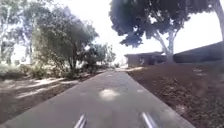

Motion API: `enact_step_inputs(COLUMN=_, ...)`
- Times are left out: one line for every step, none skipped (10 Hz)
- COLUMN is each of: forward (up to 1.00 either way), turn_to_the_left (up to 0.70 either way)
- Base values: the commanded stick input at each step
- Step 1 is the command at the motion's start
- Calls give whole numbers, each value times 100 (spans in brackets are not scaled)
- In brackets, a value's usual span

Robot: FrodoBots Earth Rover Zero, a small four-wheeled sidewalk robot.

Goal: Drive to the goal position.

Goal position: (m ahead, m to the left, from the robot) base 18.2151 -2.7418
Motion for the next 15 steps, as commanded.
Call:
enact_step_inputs(forward=100, turn_to_the_left=-30)
enact_step_inputs(forward=100, turn_to_the_left=-13)
enact_step_inputs(forward=100, turn_to_the_left=0)
enact_step_inputs(forward=100, turn_to_the_left=0)
enact_step_inputs(forward=100, turn_to_the_left=0)
enact_step_inputs(forward=100, turn_to_the_left=0)
enact_step_inputs(forward=100, turn_to_the_left=0)
enact_step_inputs(forward=100, turn_to_the_left=0)
enact_step_inputs(forward=100, turn_to_the_left=0)
enact_step_inputs(forward=100, turn_to_the_left=0)
enact_step_inputs(forward=100, turn_to_the_left=0)
enact_step_inputs(forward=100, turn_to_the_left=0)
enact_step_inputs(forward=100, turn_to_the_left=0)
enact_step_inputs(forward=100, turn_to_the_left=0)
enact_step_inputs(forward=100, turn_to_the_left=0)
